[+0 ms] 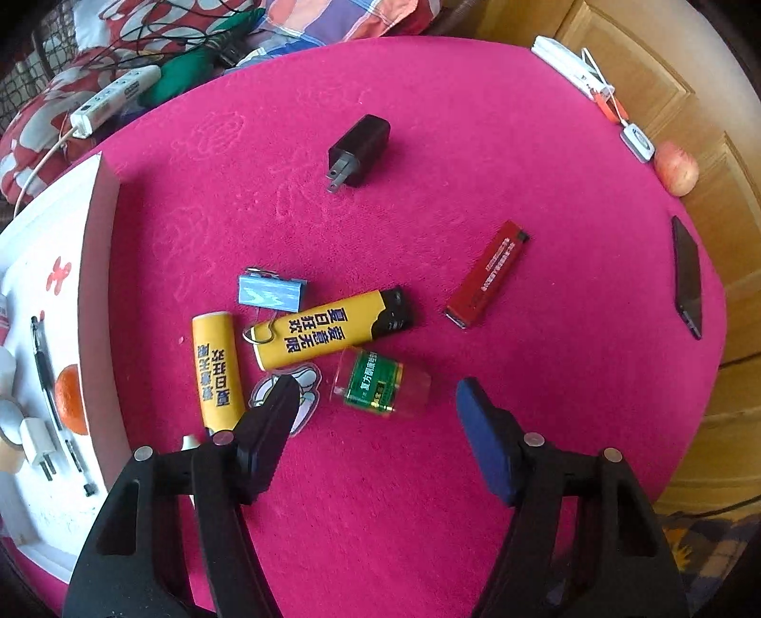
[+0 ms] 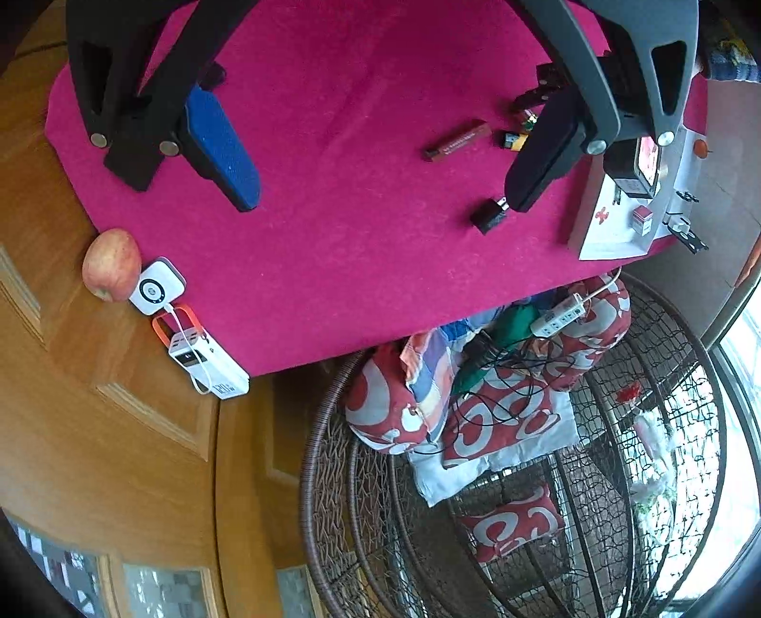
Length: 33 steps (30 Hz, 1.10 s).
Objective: Organize rigid objects
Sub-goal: 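Move both tools back over the remaining items on the table, then grasp the black charger plug with the right tool while the left tool grips the red-green can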
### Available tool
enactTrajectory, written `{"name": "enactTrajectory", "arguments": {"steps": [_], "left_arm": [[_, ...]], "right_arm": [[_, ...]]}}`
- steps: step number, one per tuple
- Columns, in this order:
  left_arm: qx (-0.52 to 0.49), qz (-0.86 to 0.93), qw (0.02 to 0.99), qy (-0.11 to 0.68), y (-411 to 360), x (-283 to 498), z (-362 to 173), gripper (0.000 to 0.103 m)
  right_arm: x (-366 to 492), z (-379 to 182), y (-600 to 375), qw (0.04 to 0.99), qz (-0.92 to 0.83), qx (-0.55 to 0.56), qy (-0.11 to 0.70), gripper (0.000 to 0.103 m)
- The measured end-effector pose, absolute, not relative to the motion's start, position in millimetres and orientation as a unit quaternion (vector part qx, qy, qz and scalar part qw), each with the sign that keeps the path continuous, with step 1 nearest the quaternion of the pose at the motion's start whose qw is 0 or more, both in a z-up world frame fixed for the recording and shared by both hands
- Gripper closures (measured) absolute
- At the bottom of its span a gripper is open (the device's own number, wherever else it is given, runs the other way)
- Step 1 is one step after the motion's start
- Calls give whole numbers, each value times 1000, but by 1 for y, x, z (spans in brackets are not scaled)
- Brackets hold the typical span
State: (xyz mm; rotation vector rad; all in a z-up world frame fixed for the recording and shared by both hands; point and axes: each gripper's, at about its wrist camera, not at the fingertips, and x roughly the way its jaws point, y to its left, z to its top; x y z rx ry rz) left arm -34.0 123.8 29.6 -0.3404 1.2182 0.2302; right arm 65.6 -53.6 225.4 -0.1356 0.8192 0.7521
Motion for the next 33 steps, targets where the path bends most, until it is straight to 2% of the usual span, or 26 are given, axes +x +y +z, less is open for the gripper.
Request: {"name": "enactTrajectory", "arguments": {"steps": [8, 16, 18, 19, 24, 31, 33], "left_arm": [[-131, 106, 807, 567, 117, -25, 26, 34], [-109, 103, 810, 566, 108, -16, 24, 34], [-108, 103, 812, 565, 110, -18, 24, 43], [-108, 104, 812, 564, 110, -18, 24, 44], [-124, 110, 813, 559, 114, -20, 25, 44], [-155, 123, 811, 551, 123, -24, 26, 44], [-158, 123, 810, 551, 123, -24, 26, 44]], "right_arm": [[78, 206, -37, 826, 373, -82, 416, 0], [92, 159, 40, 745, 433, -109, 496, 0], [90, 146, 67, 730, 449, -139, 497, 0], [88, 142, 77, 725, 454, -154, 494, 0], [78, 113, 129, 692, 477, -264, 472, 0], [80, 83, 164, 664, 489, -303, 478, 1], [75, 77, 171, 649, 502, -317, 475, 5]]}}
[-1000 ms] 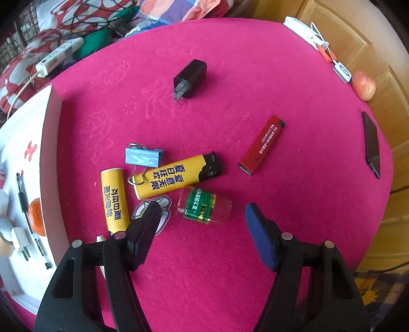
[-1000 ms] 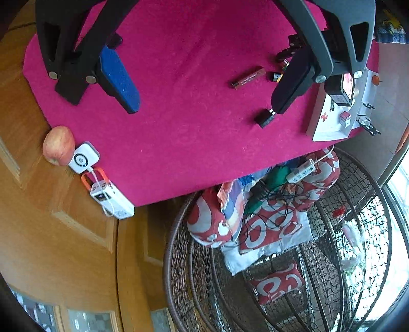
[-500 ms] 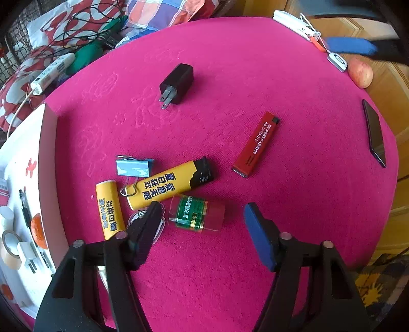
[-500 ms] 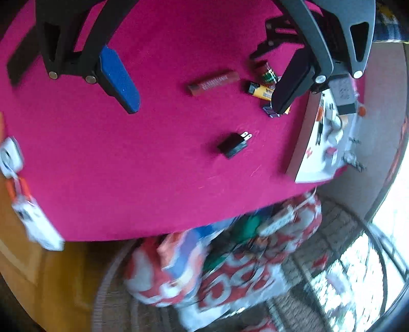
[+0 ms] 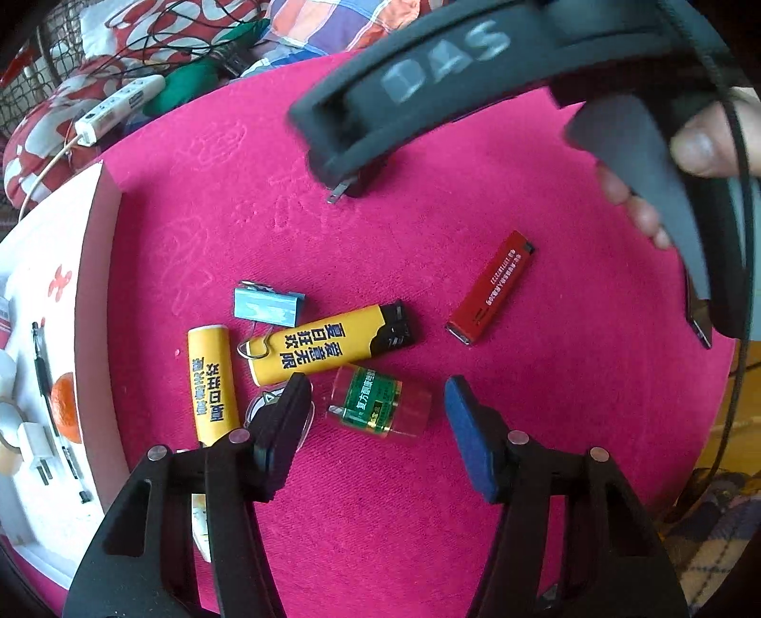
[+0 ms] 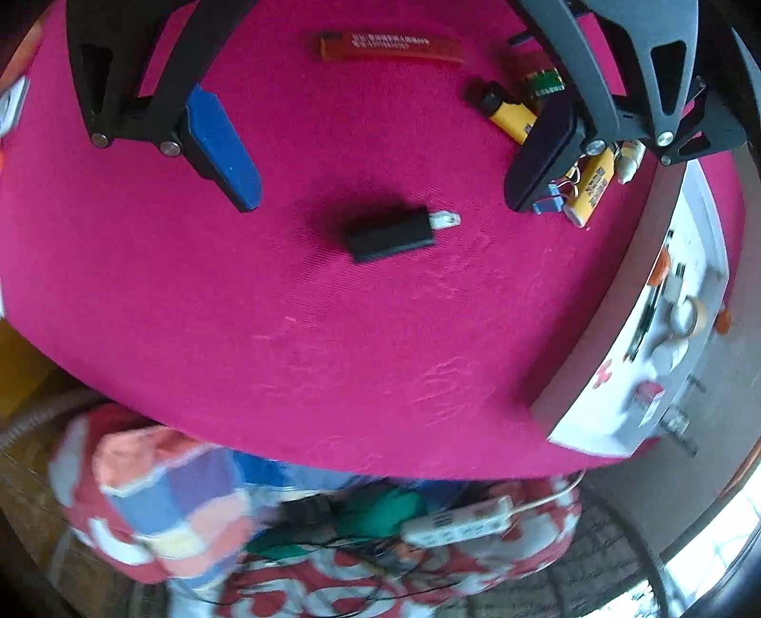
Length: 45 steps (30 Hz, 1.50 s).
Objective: Organize rigid objects
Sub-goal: 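Grasp the black charger plug with the right tool while the left tool grips the red-green can, then lift and carry the charger plug and can over the tray with both tools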
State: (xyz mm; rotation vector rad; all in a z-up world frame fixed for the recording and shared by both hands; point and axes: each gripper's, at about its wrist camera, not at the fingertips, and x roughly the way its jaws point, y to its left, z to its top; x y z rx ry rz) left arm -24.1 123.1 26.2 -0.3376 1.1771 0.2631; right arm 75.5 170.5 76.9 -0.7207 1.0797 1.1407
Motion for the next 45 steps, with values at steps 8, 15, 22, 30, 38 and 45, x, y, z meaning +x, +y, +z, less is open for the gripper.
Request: {"name": "enactTrajectory", "arguments": {"steps": [8, 15, 22, 30, 38, 45], "left_arm": [[-163, 121, 803, 561, 117, -20, 24, 44], [-186, 116, 796, 564, 119, -24, 20, 44], [-190, 129, 791, 568, 122, -21, 13, 61], [-203, 144, 799, 548, 130, -33, 25, 62], [-173, 228, 859, 424, 141, -60, 143, 62], [-154, 301, 899, 278, 165, -107, 281, 62]], "right_arm": [[64, 53, 192, 614, 515, -370, 470, 44], [71, 60, 184, 618, 520, -352, 474, 44], [78, 78, 174, 632, 521, -305, 486, 44], [79, 109, 148, 652, 529, -244, 485, 44], [58, 201, 99, 717, 552, -150, 399, 44], [26, 316, 51, 766, 583, -62, 262, 44]]}}
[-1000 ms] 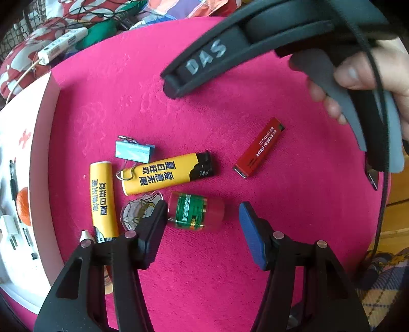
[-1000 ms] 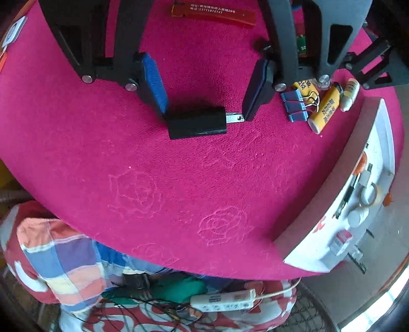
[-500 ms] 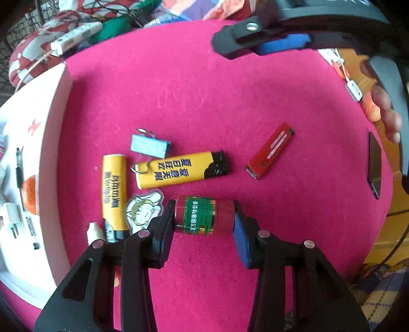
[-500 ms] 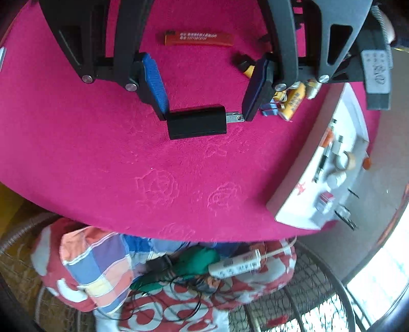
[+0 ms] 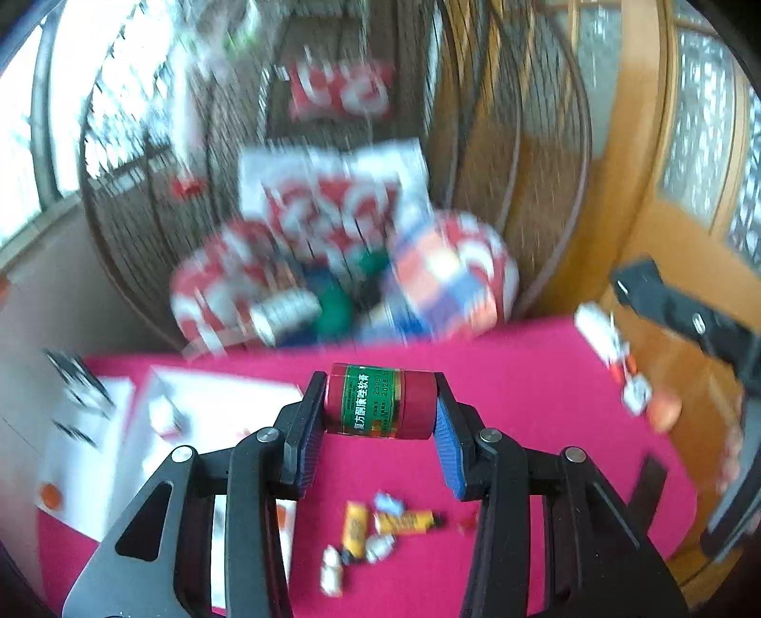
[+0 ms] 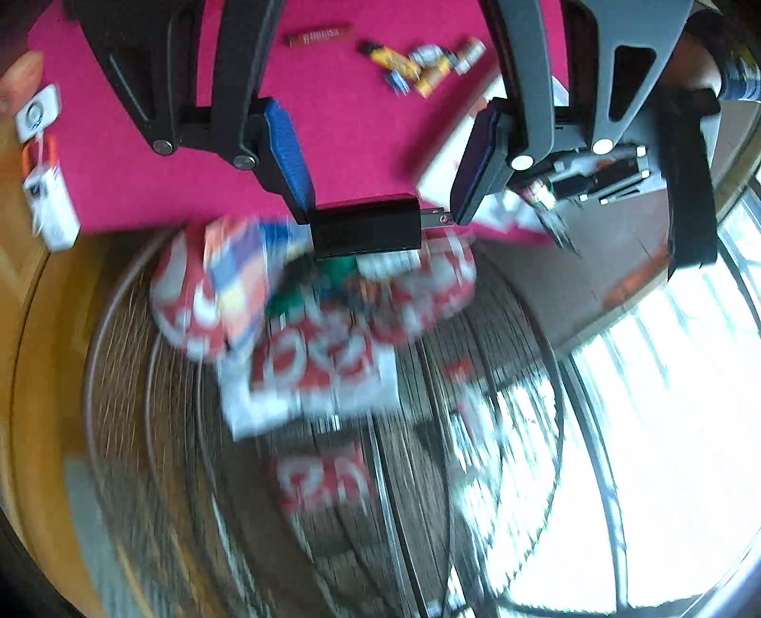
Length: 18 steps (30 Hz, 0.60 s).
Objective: Organize rigid objects
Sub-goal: 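Lift and carry the charger plug and can over the tray with both tools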
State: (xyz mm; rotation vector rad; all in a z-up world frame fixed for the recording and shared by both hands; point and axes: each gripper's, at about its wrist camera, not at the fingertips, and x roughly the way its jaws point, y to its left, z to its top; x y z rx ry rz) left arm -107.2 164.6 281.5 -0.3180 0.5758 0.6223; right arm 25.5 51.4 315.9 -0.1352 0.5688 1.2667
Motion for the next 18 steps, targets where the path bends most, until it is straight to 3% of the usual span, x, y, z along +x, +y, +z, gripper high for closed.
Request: {"name": "enactTrajectory", "arguments": {"steps": [5, 18], "left_arm": [[-144, 321, 907, 230, 171, -143, 325, 62], [-137, 328, 907, 226, 192, -188, 333, 62]], "right_arm": [[0, 359, 34, 785, 586, -39, 197, 44], [-45, 373, 49, 772, 612, -24, 172, 44]]}}
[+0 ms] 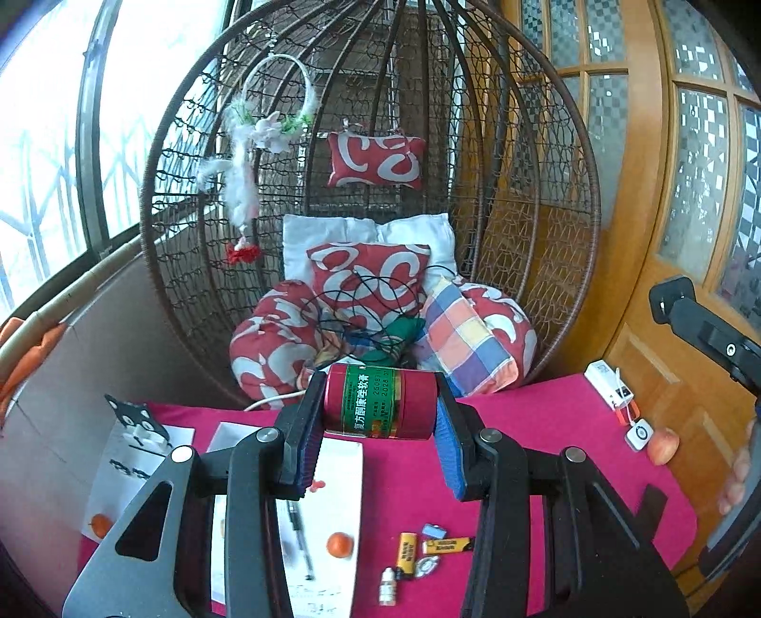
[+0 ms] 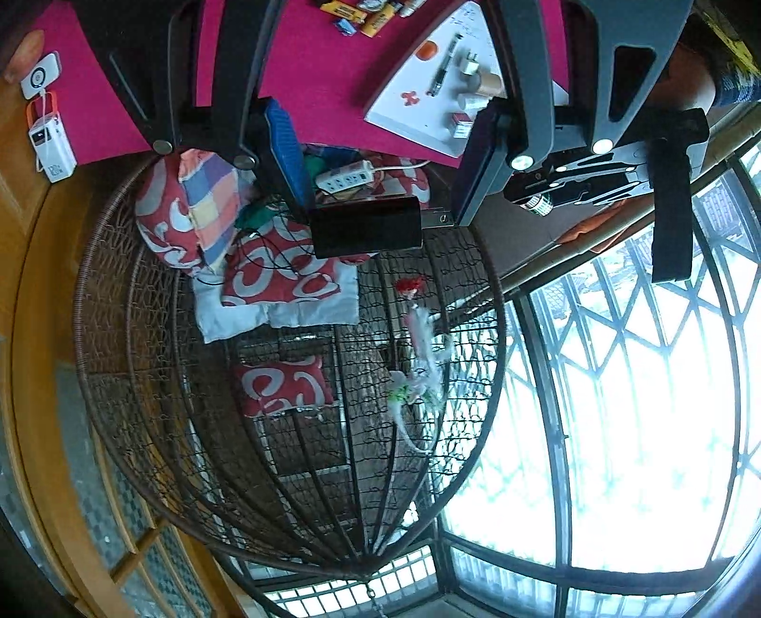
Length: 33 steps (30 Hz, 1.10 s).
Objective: Organize rigid objects
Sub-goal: 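Lift and carry the charger plug and can over the tray with both tools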
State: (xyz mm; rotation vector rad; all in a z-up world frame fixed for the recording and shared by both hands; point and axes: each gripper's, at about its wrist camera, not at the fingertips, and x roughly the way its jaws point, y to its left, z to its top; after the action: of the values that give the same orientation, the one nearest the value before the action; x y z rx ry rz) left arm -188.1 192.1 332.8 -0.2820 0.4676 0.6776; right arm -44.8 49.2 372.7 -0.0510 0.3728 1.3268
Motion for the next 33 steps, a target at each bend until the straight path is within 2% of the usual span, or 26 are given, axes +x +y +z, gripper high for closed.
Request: {"name": "enactTrajectory", "arguments": {"steps": [33], "left_arm": [[-168, 357, 891, 223, 243, -285, 320, 62]], "right_arm": [[-129, 366, 117, 727, 658, -58, 189, 44]]}}
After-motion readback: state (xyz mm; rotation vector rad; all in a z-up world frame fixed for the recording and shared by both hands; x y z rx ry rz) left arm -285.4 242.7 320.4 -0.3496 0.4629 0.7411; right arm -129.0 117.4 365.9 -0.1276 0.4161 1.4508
